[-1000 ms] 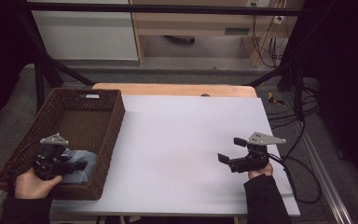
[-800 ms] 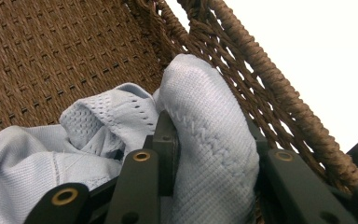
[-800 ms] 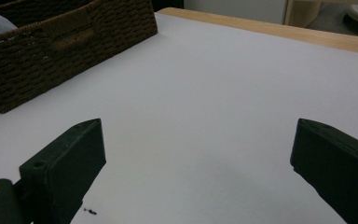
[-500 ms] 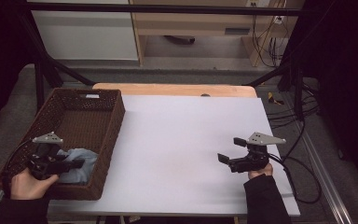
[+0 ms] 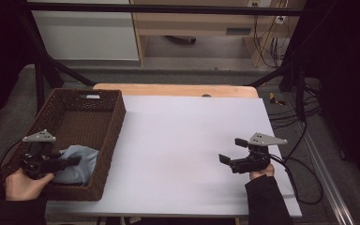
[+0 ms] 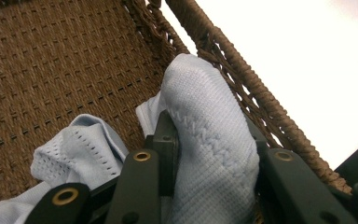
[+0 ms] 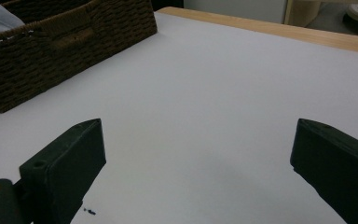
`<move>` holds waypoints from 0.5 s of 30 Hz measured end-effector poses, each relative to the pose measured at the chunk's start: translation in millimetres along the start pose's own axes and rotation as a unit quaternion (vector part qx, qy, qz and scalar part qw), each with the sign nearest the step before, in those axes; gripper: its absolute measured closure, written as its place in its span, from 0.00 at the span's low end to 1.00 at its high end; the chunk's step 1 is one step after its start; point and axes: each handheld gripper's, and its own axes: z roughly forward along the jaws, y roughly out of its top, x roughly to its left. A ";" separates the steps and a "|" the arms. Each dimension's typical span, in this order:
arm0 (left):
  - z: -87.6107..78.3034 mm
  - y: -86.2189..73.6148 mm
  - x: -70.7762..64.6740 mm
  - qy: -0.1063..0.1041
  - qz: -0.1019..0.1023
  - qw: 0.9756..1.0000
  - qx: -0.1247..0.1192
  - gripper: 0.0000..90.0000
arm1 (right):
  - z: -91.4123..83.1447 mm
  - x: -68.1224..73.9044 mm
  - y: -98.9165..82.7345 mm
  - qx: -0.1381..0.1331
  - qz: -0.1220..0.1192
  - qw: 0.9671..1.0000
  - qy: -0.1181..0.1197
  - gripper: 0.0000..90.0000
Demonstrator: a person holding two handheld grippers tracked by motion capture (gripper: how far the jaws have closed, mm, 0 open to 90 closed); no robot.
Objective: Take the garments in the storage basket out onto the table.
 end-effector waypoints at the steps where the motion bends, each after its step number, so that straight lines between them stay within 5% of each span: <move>1: 0.0 0.0 0.0 0.000 0.000 1.000 0.000 0.75 | 0.0 0.0 0.0 0.000 0.000 1.000 0.000 0.04; 15: -6.4 3.2 3.9 0.003 -0.004 1.000 -0.015 0.75 | 0.4 -0.1 -0.1 0.001 -0.001 1.000 -0.001 0.04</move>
